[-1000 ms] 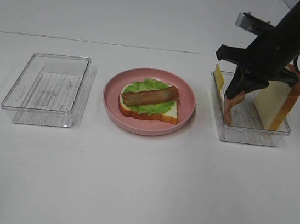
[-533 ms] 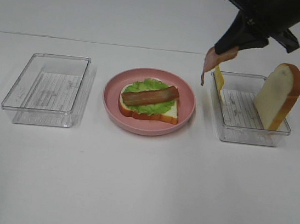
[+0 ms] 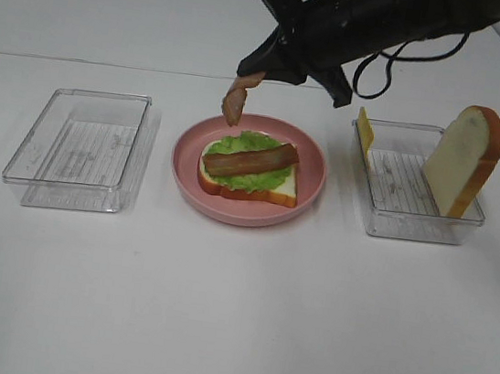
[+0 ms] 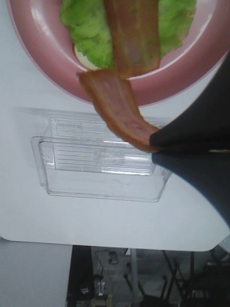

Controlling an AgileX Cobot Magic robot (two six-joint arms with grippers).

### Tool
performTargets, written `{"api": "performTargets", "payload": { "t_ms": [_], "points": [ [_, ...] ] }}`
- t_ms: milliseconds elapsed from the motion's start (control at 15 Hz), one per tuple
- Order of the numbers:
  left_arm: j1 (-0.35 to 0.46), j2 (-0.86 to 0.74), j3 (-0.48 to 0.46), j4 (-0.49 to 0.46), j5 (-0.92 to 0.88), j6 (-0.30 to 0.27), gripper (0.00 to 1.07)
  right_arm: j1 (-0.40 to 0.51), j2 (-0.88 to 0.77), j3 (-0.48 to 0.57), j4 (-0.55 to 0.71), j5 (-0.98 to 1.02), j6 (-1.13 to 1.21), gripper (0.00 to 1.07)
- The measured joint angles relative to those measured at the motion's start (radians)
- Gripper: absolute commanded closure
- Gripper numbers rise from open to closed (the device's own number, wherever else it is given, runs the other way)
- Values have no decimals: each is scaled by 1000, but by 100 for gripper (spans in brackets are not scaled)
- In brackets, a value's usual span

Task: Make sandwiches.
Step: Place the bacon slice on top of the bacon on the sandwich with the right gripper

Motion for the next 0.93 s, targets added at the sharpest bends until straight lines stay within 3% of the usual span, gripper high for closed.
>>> {"api": "performTargets", "payload": {
  "t_ms": [200,267,400,800,933],
  "points": [
    [0,0,0,0,0,0,33,0,120,0,226,-42,-94,107],
    [0,0,0,0,0,0,33,0,164,0,363,-41,-169,107],
    [0,0,0,0,0,0,33,0,178,0,409,-49,-213,107],
    [0,0,0,0,0,0,33,-4,179,0,187,-63,-78,104],
    [0,0,0,0,0,0,33,-18,163,0,-12,-65,52,101]
  ]
}}
